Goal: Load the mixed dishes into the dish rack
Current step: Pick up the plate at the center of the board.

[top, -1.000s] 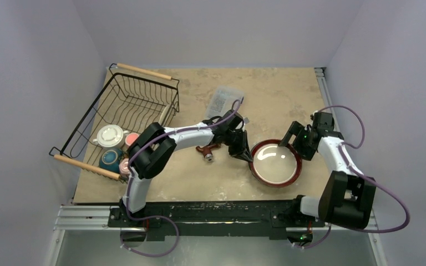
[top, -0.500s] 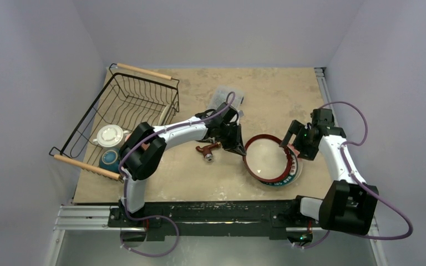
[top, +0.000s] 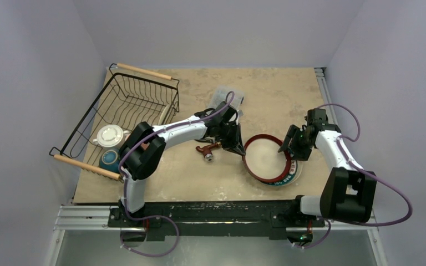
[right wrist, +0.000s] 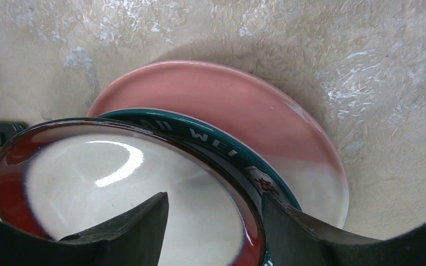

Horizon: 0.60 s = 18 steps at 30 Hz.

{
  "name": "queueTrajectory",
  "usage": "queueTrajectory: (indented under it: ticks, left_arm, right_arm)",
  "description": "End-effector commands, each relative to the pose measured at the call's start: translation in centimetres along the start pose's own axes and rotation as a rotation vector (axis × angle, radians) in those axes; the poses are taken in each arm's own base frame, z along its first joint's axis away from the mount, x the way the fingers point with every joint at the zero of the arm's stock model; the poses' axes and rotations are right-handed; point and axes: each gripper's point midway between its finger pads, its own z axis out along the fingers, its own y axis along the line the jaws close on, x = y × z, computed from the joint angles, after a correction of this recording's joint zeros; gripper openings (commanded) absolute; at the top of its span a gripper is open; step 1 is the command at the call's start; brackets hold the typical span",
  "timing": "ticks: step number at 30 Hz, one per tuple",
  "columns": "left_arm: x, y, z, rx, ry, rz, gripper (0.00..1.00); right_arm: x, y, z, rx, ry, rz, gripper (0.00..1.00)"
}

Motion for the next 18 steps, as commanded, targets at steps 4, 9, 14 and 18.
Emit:
queueTrajectory:
  ticks: [4,9,14,18]
  left_arm:
    - [-1.5,-5.1,-2.7,0.163,-0.029,0.046,0.00]
    - [-1.6,-5.1,-2.4,0.170,-0.023,0.010,0.13]
    - [-1.6,-5.2,-1.9,0.193,-0.013,-0.021,0.33]
    - [-1.5,-5.5,-1.4,0.216,-0.004,-0.022,0.43]
  right_arm:
    - [-0.1,0.5,1.0,-0.027,0.012,0.003,0.56]
    - [0.3,0.9,1.7,-0.054,0.043,0.008,0.41]
    - [0.9,1.0,2.3,-0.076,0.061,0.028,0.26]
    - [1.3,1.2,2.7,-0.094,0.074,0.033,0.25]
